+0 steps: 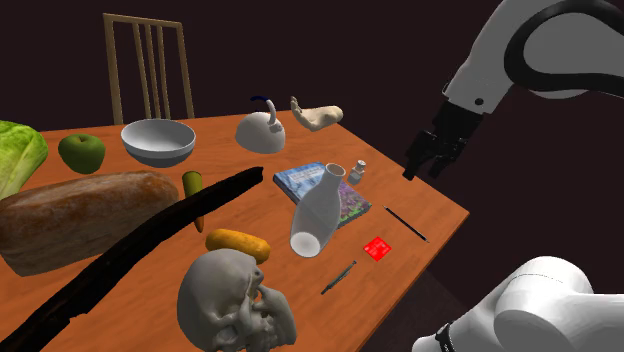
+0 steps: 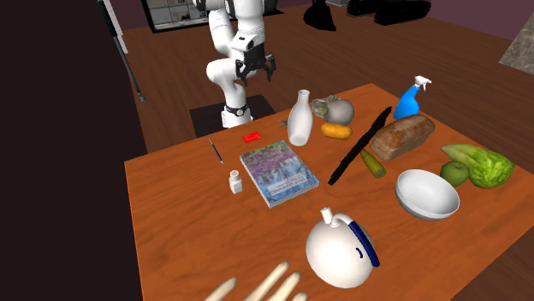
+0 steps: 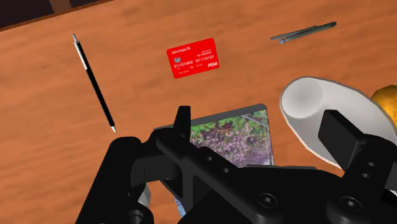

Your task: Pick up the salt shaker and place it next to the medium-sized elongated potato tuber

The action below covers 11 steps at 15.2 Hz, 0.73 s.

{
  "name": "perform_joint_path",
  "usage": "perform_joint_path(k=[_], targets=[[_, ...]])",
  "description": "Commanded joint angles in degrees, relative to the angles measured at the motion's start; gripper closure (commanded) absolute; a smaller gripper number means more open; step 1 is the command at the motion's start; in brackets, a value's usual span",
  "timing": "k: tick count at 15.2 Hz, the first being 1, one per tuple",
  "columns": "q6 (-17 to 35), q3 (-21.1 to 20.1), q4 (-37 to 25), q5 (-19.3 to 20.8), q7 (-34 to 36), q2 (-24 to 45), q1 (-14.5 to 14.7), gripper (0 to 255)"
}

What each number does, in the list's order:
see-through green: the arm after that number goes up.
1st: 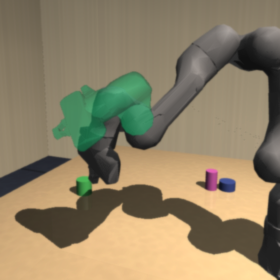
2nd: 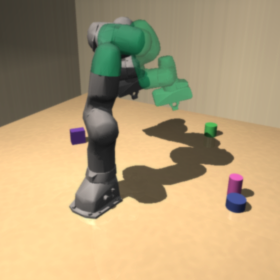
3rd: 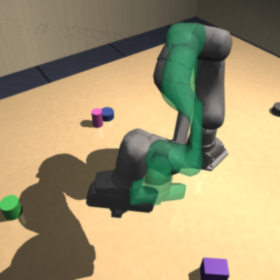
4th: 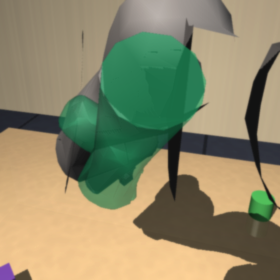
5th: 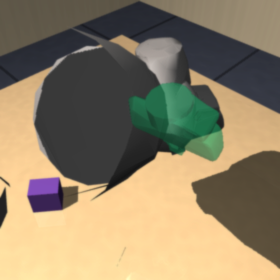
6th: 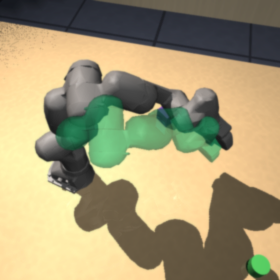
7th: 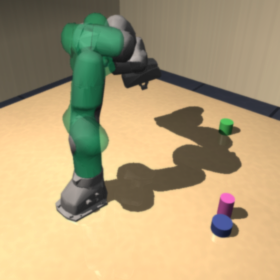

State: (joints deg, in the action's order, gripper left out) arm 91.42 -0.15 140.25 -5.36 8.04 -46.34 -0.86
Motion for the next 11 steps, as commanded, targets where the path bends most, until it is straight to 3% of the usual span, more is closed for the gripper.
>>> perform_joint_path(k=[1, 11], targets=[[0.0, 0.0, 0.0, 0.0, 0.0, 0.0, 0.0, 0], [14.45, 5.25, -4.07, 4.37, -7.07, 18.15, -2.54, 0]])
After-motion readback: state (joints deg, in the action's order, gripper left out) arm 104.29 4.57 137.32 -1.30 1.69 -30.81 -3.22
